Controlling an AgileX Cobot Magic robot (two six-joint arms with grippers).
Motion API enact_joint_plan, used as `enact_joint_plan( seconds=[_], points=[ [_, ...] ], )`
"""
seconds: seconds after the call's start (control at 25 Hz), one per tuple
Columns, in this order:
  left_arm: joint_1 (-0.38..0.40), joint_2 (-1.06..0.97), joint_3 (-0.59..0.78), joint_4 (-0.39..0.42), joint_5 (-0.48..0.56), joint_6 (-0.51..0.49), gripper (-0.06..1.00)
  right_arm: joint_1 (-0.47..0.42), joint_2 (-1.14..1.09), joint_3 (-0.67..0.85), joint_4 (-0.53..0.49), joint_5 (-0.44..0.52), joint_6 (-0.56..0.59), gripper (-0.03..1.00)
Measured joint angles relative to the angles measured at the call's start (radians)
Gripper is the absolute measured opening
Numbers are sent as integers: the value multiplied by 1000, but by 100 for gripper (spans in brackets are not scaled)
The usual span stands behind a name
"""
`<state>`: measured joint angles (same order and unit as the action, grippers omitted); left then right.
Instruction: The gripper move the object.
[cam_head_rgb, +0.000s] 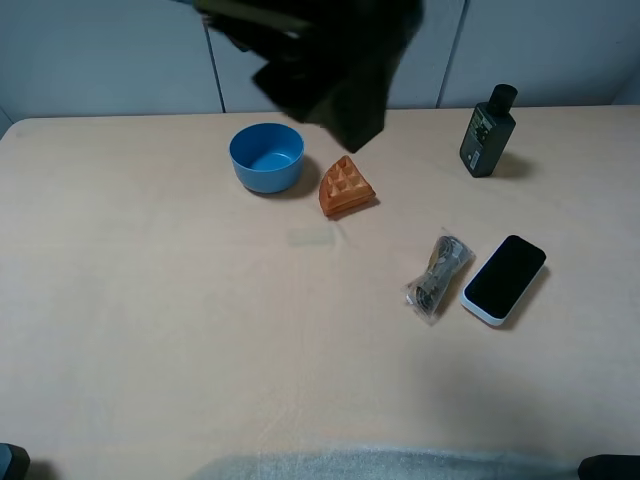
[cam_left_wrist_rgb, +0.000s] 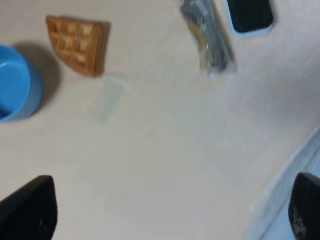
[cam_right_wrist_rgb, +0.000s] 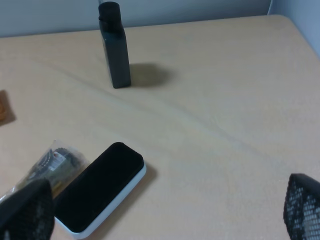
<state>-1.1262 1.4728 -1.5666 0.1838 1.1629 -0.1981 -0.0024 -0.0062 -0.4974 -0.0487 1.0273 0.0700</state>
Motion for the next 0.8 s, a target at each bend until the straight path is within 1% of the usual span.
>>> enact_joint_plan(
  seconds=[0.32,0.64,0.72,0.8],
  points=[
    [0,-309,254,2,1,4,96,0,0,0,0,0,0,69],
    [0,-563,437,7,1,4,96,0,0,0,0,0,0,69],
    [12,-624,473,7,1,4,96,0,0,0,0,0,0,69],
    [47,-675,499,7,2,5,96,0,0,0,0,0,0,69]
  ],
)
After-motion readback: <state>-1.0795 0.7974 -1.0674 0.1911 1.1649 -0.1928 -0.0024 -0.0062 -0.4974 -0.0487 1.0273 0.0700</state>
